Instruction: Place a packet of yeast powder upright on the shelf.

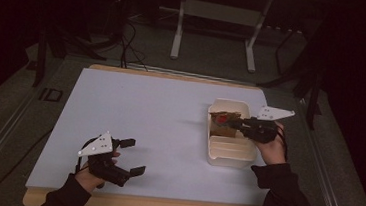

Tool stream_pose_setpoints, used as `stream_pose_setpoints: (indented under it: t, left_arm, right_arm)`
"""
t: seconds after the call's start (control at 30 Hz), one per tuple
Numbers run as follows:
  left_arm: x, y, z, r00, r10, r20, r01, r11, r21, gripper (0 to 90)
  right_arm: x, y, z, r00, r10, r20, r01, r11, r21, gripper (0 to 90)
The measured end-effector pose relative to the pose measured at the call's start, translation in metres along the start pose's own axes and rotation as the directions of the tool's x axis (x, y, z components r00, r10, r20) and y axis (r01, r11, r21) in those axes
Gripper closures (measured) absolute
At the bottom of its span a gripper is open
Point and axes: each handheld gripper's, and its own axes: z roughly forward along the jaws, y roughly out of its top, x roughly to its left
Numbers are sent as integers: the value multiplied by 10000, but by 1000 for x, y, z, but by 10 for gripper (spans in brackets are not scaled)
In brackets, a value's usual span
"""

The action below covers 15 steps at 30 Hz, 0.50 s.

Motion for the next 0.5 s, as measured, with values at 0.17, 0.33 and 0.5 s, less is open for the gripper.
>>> stream_pose_setpoints:
  t: [0.17, 0.33, 0.5]
  left_arm:
    - [0, -1, 0, 10000, 1, 12, -1, 10000, 12, 25]
    - [0, -2, 1, 10000, 31, 12, -31, 9999, 127, 25]
    - [-1, -3, 3, 9999, 111, 46, -112, 9997, 196, 25]
  right_arm:
    - [2, 5, -1, 9988, 235, 441, -248, 9992, 305, 721]
    - [6, 12, -6, 9932, 972, 640, -992, 9947, 285, 578]
    - [11, 27, -16, 9909, 856, 1039, -853, 9963, -68, 455]
